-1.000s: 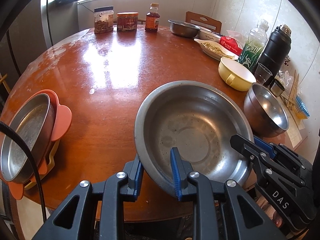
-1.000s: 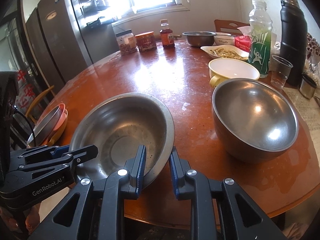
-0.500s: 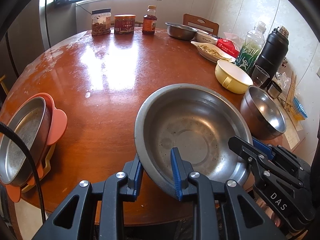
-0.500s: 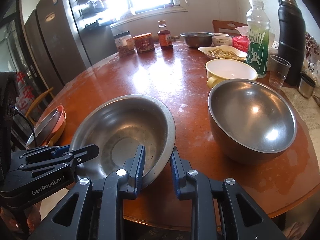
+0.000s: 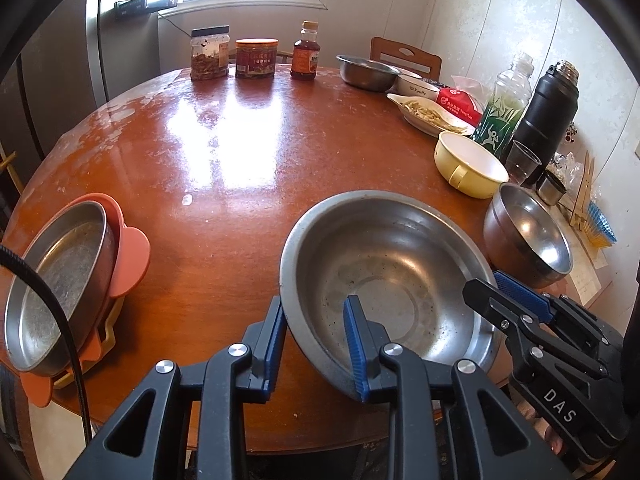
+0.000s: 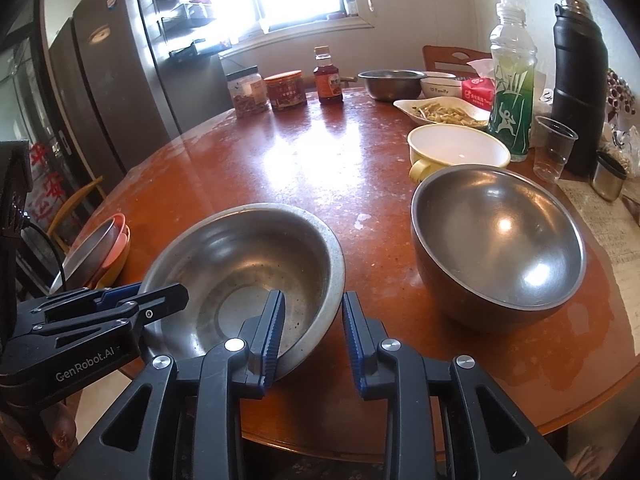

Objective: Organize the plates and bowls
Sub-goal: 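Carry the steel bowl with the left gripper and lower it onto the table, then open the left gripper and pull it back from the steel bowl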

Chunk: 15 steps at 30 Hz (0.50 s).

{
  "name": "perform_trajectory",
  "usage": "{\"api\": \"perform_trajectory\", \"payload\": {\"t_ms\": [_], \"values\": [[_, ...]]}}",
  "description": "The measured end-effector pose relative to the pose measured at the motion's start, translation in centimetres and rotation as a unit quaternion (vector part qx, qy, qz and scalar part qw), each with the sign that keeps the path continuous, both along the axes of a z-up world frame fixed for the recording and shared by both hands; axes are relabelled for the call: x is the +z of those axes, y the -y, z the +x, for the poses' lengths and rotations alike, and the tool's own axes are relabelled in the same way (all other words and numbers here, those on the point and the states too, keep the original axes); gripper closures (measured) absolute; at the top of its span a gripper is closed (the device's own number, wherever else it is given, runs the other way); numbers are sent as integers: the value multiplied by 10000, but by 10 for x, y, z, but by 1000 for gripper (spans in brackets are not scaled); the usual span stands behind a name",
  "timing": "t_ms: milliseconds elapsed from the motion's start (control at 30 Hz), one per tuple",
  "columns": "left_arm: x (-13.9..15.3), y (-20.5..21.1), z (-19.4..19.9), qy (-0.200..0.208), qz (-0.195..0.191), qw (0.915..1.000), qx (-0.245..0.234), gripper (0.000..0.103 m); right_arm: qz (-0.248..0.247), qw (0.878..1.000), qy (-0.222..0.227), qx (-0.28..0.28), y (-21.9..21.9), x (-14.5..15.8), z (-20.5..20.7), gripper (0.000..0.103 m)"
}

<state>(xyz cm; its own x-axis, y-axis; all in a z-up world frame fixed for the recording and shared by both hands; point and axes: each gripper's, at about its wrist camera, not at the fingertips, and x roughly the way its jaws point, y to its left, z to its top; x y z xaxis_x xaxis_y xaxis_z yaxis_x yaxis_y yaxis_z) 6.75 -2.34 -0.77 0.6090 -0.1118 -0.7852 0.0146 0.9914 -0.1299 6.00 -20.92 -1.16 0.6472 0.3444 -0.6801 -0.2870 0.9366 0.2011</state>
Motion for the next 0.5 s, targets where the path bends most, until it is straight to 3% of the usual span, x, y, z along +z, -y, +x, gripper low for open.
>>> {"api": "perform_trajectory", "payload": {"t_ms": [300, 367, 500], "values": [[12, -2, -2, 215, -34, 9998, 26, 65, 90, 9998, 192, 50, 0, 13, -2, 66], [15, -4, -4, 250, -34, 9996, 114, 56, 65, 9997, 245, 36, 1, 15, -3, 65], [21, -6, -8, 386, -53, 9991, 166, 53, 111, 9993, 344, 14, 5, 21, -5, 64]]}}
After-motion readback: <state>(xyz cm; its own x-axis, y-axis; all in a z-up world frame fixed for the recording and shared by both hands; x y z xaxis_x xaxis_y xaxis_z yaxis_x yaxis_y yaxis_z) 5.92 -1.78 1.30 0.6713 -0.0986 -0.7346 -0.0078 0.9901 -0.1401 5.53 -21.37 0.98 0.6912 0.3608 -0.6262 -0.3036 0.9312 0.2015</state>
